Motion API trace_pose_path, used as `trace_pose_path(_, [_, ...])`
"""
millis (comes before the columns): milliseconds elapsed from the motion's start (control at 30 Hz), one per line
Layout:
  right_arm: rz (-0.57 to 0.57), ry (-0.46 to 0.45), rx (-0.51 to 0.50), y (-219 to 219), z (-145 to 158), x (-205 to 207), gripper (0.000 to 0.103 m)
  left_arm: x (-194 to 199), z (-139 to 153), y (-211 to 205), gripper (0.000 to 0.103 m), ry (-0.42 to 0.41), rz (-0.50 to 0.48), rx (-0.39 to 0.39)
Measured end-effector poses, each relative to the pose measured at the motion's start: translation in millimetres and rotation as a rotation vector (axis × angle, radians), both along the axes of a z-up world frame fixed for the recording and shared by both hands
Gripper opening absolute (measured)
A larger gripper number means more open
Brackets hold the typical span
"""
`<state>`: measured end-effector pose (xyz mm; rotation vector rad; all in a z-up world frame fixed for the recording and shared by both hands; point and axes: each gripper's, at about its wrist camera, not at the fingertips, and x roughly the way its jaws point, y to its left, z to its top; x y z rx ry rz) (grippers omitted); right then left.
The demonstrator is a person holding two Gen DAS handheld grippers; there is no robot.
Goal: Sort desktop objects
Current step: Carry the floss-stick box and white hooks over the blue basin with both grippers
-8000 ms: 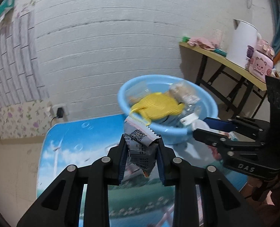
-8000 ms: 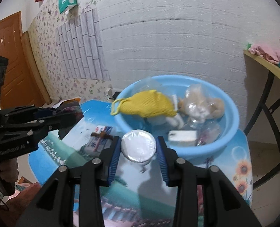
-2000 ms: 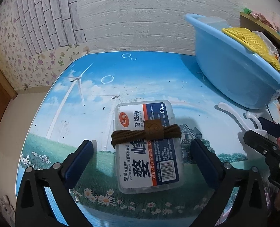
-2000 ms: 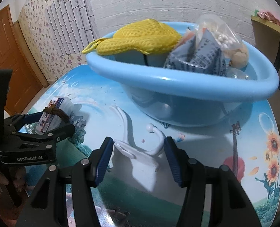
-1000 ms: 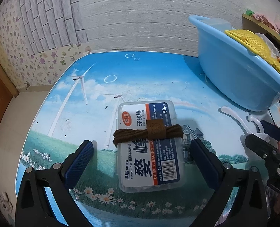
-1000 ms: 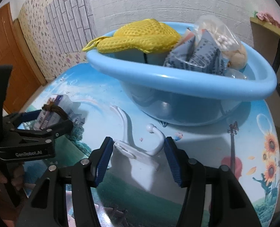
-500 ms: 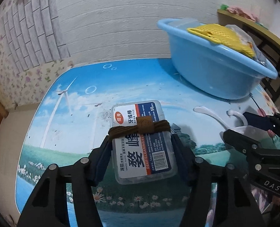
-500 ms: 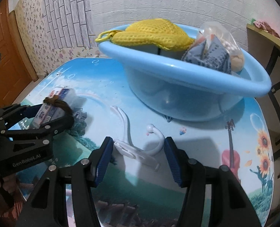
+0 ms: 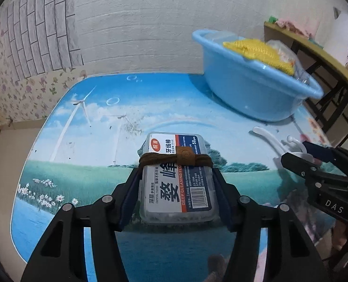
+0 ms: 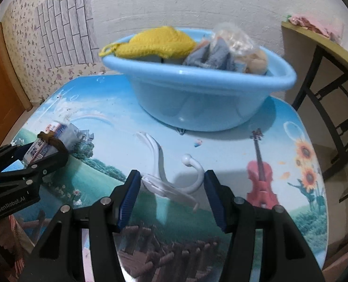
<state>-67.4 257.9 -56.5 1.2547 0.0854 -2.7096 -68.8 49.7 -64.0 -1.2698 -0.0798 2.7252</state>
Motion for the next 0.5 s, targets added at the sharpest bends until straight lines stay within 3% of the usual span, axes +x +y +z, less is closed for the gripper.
trace_pose_path(200, [0.049, 0.08, 0.009, -17, 24, 15, 0.055, 12, 25, -5, 0.058, 0.09, -0.009, 0.018])
trace_pose_path(500, [0.091, 0.2, -0.048, -25, 62, 29, 0.055, 17, 53, -3, 0.058, 0.154, -0.014, 0.05])
